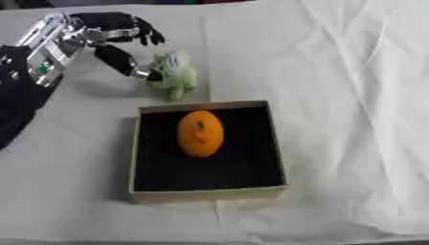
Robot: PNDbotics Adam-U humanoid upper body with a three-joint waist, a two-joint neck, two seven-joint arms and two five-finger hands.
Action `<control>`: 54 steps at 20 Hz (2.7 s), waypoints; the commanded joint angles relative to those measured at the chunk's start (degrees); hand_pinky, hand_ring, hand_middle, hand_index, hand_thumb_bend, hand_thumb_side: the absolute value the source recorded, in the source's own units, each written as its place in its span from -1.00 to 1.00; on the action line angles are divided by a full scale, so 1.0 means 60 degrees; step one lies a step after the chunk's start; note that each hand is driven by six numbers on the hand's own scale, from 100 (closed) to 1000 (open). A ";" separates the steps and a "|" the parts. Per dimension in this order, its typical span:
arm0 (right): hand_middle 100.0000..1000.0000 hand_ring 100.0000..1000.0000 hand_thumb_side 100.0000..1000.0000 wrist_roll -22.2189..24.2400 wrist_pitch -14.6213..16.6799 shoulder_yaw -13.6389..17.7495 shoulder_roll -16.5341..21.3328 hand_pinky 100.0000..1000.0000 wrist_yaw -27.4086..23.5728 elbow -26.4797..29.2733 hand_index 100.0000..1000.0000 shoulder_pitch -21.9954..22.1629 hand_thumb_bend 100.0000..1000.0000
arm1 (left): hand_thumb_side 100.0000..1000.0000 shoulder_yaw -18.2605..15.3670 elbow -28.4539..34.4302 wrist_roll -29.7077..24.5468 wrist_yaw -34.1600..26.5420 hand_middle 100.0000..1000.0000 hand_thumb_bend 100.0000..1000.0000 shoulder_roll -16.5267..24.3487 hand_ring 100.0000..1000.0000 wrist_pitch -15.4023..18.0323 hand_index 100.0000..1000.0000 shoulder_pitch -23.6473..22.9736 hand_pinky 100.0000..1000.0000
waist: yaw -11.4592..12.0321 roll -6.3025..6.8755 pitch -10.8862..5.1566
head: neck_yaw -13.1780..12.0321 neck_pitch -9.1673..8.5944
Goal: Pick up objects on the table and place them in the box.
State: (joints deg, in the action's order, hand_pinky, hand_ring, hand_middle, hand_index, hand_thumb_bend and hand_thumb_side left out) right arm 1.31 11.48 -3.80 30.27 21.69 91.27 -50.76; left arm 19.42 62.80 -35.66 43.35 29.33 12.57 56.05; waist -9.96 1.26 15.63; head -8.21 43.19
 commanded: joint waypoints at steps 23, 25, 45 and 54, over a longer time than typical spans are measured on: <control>0.49 0.73 0.61 -0.0267 -0.0429 0.0584 -0.0003 0.66 -0.0334 0.0474 0.59 0.0239 -1.00 | -0.06 -0.0100 -0.0851 0.1158 0.1586 0.00 -1.00 -0.0399 -0.02 0.0441 0.30 -0.0016 0.23 | -0.0159 0.0005 -0.0114 | -0.0094 0.0053; 0.49 0.73 0.61 -0.0293 -0.0456 0.0621 -0.0006 0.67 -0.0353 0.0485 0.59 0.0277 -1.00 | -0.07 -0.0173 -0.0696 0.1084 0.1244 -0.02 -1.00 -0.0346 -0.06 0.0353 0.28 0.0003 0.22 | -0.0149 0.0007 -0.0126 | -0.0097 0.0065; 0.48 0.73 0.59 -0.0384 -0.0581 0.0722 -0.0093 0.67 -0.0215 0.0389 0.58 0.0252 -1.00 | -0.28 -0.0145 0.3949 0.1238 -0.1092 -0.06 -1.00 0.0863 -0.04 -0.0670 0.26 -0.0055 0.18 | 0.0100 0.0055 -0.0276 | 0.0102 0.0106; 0.48 0.73 0.59 -0.0394 -0.0586 0.0736 -0.0125 0.67 -0.0174 0.0393 0.58 0.0290 -1.00 | -0.35 0.1093 0.6307 0.0608 -0.1584 -0.07 -1.00 0.0901 -0.05 -0.1295 0.26 -0.0957 0.16 | 0.0173 0.0022 -0.0331 | 0.0116 0.0081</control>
State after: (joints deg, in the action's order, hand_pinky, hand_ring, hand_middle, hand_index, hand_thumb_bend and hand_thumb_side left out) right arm -0.93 7.95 0.00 28.55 20.30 93.20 -47.96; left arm 25.55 98.81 -31.43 34.31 33.80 5.27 49.64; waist -8.97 1.64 15.02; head -7.47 43.33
